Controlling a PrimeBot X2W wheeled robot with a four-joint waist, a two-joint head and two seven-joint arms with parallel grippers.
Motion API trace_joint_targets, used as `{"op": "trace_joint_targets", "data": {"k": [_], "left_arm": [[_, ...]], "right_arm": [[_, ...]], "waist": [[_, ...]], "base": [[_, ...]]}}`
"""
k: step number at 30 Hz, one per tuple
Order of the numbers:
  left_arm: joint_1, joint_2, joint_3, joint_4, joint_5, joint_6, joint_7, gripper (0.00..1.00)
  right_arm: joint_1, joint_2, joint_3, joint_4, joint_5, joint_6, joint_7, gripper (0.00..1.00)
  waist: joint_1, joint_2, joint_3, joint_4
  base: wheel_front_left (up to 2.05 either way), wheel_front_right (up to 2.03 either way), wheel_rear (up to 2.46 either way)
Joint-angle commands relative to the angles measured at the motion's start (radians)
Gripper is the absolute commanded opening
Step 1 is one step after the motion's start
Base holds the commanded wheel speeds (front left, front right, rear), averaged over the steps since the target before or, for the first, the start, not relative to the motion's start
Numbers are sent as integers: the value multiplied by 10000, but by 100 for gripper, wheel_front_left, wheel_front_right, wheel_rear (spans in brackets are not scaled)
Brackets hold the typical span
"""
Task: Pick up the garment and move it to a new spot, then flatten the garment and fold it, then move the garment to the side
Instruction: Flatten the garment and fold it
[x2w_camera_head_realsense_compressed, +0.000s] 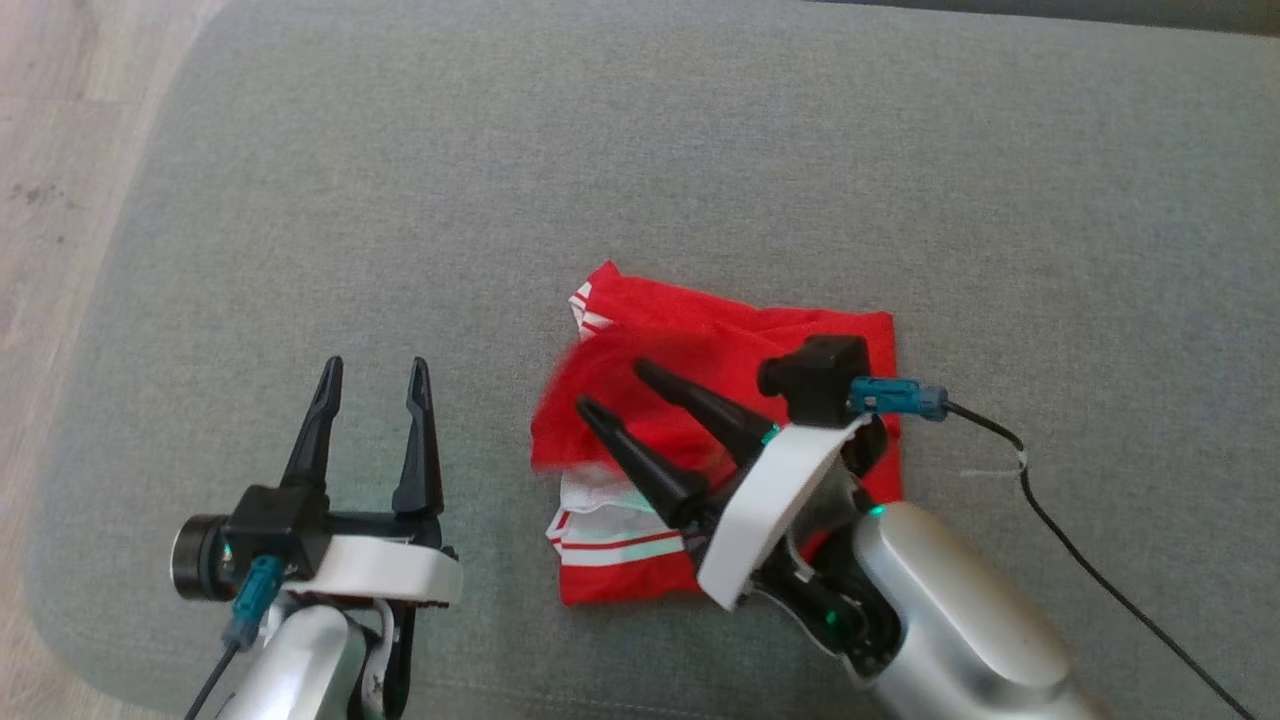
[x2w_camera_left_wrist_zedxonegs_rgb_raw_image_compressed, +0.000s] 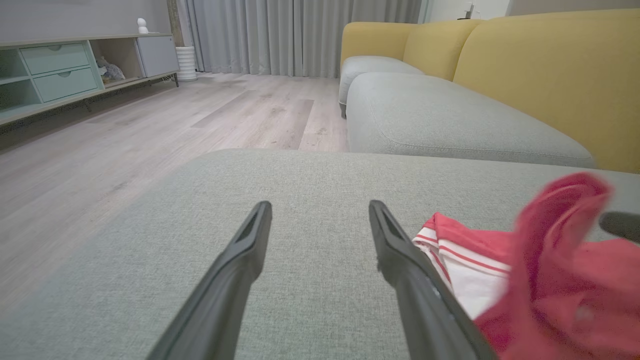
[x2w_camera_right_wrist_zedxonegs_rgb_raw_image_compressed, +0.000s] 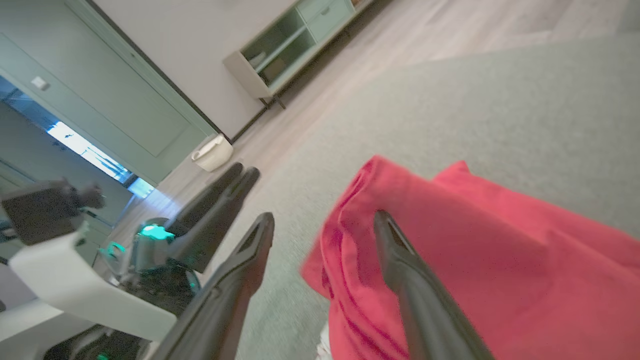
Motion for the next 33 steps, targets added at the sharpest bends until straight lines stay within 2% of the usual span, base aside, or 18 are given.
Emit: {"op": "trace_joint_targets", "data": {"k": [1,5,7,12,18,23,27,33], "left_arm": [[-393,91,411,-224,-65,0,-105,100],[-402,107,496,-215,-17,38,-113,100],[-393,131,530,-231,23,56,-116,100],[-353,254,656,-295,113,102,-120,100],[-214,440,733,-422,232,219,-121,100],[-44,650,743,-543,308,339,-15,100],[95,845,785,-682,374,462,78,100],[468,1139,915,-959,442,749,248,100]], "right_arm": [[-447,178,338,-473,32,-7,-381,100],[-765,129,367,-1037,-221,-7,-1650,100],[-796,-110,61,-1369,-454,-7,-2216,100],[-277,-861,-1957,-1972,-1706,-7,-3025,100],[1208,-1307,-4723,-2653,-2987,-7,-2714,100],[2626,-1278,-6274,-3205,-3517,-7,-2249,100],[3322,-981,-6750,-3664,-3724,-7,-2028,100],[3734,-644,-6757,-3952,-3908,-7,-1818,100]], "waist": [[-1,0,48,-47],[-1,0,99,-231],[-1,0,93,-341],[-1,0,63,-637],[-1,0,-1,-961],[-1,0,-89,-1182],[-1,0,-199,-1343],[-1,0,-548,-1477]], "base": [[0,0,0],[0,0,0],[0,0,0],[0,0,0],[0,0,0],[0,0,0],[0,0,0],[0,0,0]]}}
